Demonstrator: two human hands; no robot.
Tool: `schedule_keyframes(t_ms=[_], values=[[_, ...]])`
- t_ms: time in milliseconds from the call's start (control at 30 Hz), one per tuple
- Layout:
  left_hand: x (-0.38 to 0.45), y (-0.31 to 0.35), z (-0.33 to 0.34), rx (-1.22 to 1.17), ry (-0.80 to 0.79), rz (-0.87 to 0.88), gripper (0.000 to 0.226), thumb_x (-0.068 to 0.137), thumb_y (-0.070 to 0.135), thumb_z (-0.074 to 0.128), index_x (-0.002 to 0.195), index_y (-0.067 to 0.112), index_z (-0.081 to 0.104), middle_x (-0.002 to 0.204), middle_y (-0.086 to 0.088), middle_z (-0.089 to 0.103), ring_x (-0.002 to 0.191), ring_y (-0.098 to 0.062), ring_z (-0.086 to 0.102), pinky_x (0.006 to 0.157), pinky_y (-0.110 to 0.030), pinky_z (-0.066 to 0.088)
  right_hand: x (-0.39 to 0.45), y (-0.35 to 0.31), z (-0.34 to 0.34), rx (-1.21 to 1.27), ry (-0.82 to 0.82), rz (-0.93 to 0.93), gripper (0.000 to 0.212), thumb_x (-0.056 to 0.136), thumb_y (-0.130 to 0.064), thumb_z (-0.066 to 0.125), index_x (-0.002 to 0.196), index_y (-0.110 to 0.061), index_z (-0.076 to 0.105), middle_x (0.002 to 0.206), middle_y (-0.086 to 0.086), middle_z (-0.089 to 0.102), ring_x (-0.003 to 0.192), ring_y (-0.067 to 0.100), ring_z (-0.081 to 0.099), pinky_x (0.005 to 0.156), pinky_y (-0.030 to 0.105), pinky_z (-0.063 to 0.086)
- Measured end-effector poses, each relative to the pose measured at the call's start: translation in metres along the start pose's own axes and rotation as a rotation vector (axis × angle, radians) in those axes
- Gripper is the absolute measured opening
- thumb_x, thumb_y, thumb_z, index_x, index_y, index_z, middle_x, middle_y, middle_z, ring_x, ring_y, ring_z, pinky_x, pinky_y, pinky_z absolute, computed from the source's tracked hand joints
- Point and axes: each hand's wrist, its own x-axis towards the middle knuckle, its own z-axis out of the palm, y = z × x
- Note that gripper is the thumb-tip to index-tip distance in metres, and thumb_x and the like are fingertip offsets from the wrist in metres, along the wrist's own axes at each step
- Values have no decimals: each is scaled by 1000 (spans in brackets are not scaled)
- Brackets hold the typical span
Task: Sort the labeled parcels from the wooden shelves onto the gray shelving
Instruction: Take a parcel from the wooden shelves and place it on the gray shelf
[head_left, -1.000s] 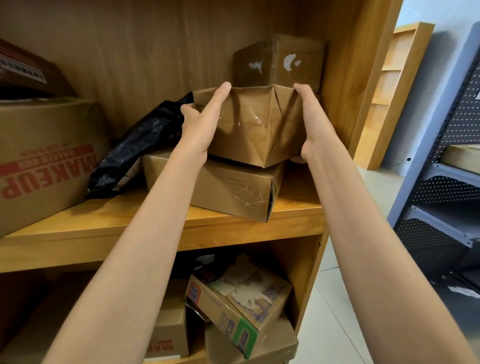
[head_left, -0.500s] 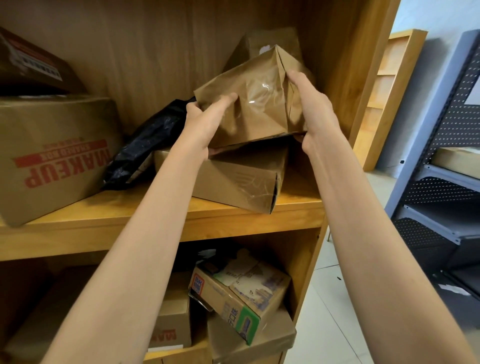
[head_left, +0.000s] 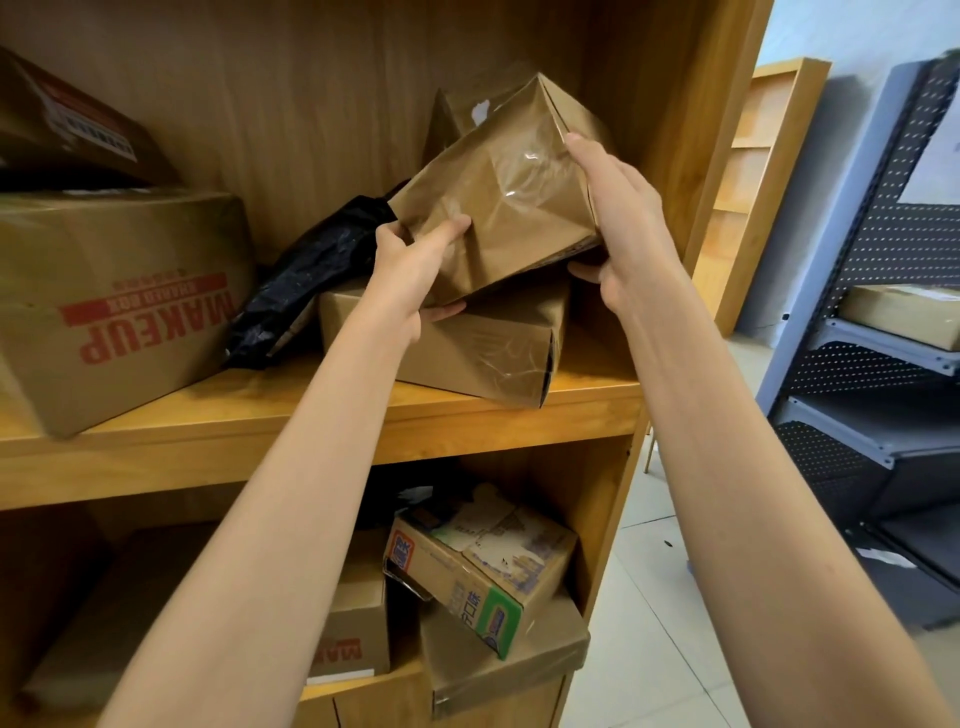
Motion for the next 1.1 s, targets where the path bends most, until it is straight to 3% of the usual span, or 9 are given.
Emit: schedule_keyframes(t_ms=[233, 400, 567, 667, 733, 800, 867, 967, 1100], values=[[-15, -7, 1, -30, -44, 63, 50, 86, 32, 70, 121, 29, 35, 127, -1, 47, 100, -14, 52, 76, -38, 59, -19, -5, -15, 76, 23, -24, 59, 83, -50, 66, 134, -27, 48, 132, -1, 49, 113, 17, 50, 92, 39, 48], [-28, -10, 4, -35, -52, 133, 57, 86, 29, 69, 130, 28, 34, 108, 7, 54, 96, -10, 56, 76, -34, 59, -39, -1, -25, 118, 28, -62, 59, 80, -52, 65, 132, -27, 50, 127, -2, 55, 113, 17, 53, 94, 40, 50], [-40, -11, 1, 9, -70, 255, 61, 86, 29, 70, 134, 29, 33, 116, 0, 57, 104, -12, 58, 80, -33, 58, -62, -2, -36, 153, 1, -77, 75, 67, -57, 61, 134, -26, 49, 128, 1, 56, 116, 20, 54, 93, 38, 51], [-45, -13, -4, 24, -98, 330, 67, 85, 30, 71, 138, 29, 30, 121, -4, 56, 108, -16, 58, 84, -37, 57, -75, -1, -44, 191, -10, -110, 55, 86, -46, 57, 135, -22, 46, 122, 3, 56, 112, 19, 55, 84, 31, 51], [-48, -16, -8, 33, -118, 374, 68, 83, 31, 73, 136, 32, 30, 123, -5, 57, 110, -18, 58, 88, -42, 56, -83, -1, -48, 226, -5, -109, 32, 95, -35, 50, 125, -26, 47, 111, -2, 55, 105, 15, 55, 77, 28, 50], [-50, -20, -12, 50, -129, 436, 67, 83, 30, 73, 134, 34, 30, 126, -6, 56, 112, -16, 57, 88, -38, 55, -92, -2, -50, 231, -15, -92, 21, 97, -38, 44, 114, -28, 51, 102, -4, 57, 97, 12, 56, 75, 30, 50], [-54, -24, -18, 104, -128, 528, 66, 84, 29, 73, 133, 34, 29, 127, -7, 54, 112, -12, 55, 88, -28, 54, -98, -3, -50, 228, -34, -62, 30, 97, -50, 37, 109, -27, 54, 96, -4, 61, 92, 11, 60, 79, 33, 52], [-56, -31, -28, 191, -151, 648, 66, 84, 30, 73, 134, 34, 30, 127, -7, 55, 110, -12, 56, 89, -27, 52, -102, -3, -48, 214, -39, -23, 46, 94, -60, 35, 121, -25, 51, 103, 0, 62, 101, 18, 61, 93, 44, 52], [-59, -35, -37, 261, -178, 712, 67, 84, 21, 73, 138, 26, 33, 117, -5, 59, 104, -11, 59, 87, -17, 48, -105, -2, -50, 247, -71, 64, 49, 89, -66, 42, 115, -27, 55, 106, 4, 66, 105, 23, 63, 83, 43, 56]])
